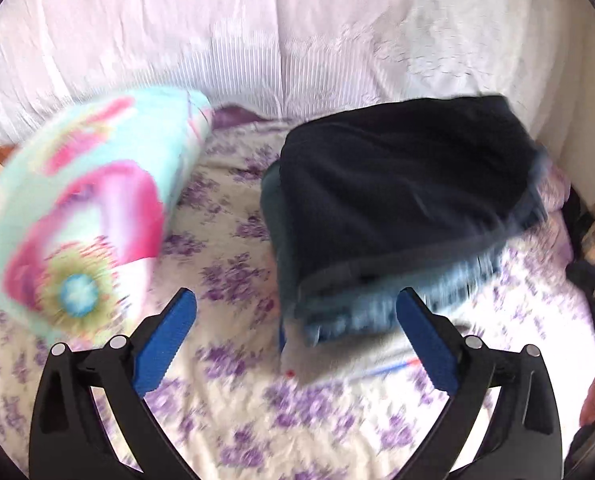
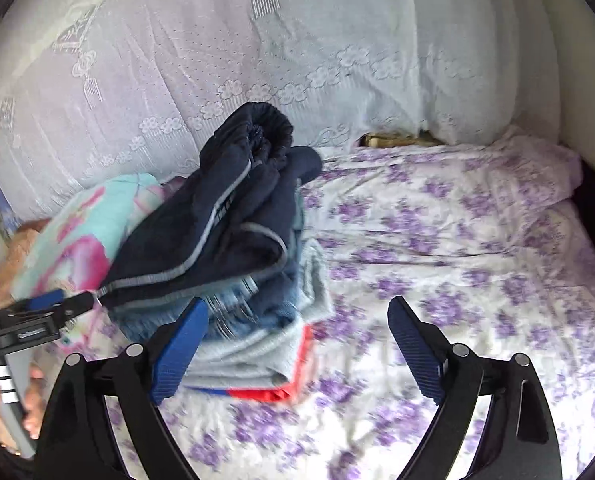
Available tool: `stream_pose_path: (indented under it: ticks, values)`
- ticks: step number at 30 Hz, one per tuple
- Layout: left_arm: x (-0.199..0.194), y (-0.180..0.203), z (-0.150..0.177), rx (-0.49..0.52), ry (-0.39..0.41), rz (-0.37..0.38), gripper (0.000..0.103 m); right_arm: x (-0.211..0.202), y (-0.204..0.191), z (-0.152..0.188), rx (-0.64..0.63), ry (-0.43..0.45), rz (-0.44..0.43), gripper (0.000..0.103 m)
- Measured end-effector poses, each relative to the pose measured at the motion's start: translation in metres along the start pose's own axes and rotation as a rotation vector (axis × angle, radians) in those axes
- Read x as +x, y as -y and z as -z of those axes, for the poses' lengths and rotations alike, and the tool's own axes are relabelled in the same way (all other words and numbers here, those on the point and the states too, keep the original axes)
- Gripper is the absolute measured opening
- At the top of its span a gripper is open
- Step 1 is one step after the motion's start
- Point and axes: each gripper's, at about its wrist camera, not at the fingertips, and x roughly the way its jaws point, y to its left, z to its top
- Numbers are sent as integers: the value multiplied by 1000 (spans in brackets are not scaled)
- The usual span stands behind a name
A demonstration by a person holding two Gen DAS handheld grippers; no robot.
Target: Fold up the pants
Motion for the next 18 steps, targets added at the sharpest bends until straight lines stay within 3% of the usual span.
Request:
stream_pose_path:
  ticks: [2,5,10,13,15,18]
  values:
    - [-22,16,28,63,52,-75,98,-17,-1,14,-19,20,16,98]
    - [-52,30,57,69,114,-143,98,-42,-3,37,-25,41,19,99]
    - [-107,47,79,49,185,-113,98,-81,-13,61,-36,61,59,99]
    - [-134,49,82,-16,219,-102,98,-98,-24,68,-24,51,53,99]
    - [-142,50,87,-79,220,-107,98,-109,-29,74,-21,71,61,99]
    - [-144,53,100,-98,191,-41,98,-117,-29,92,-14,91,68,99]
